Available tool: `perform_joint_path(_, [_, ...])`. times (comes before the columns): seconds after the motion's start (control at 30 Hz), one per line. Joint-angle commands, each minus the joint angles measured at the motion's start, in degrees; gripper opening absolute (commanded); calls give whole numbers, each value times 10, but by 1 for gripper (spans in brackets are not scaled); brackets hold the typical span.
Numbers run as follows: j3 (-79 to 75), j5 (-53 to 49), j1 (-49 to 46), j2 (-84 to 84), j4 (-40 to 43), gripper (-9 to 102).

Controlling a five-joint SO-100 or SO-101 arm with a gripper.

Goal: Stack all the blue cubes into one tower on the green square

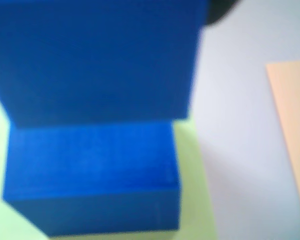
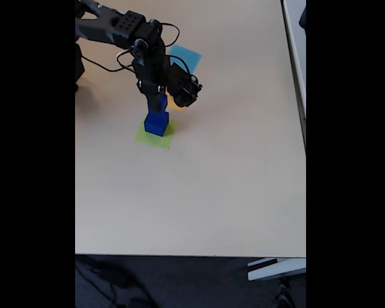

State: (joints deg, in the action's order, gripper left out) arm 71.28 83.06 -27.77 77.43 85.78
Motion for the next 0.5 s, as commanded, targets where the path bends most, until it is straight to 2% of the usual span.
perform_joint_path(0.0, [2,-5,-5,7,-18,0])
perform_joint_path(0.47, [41,-22,-18,7,-48,0])
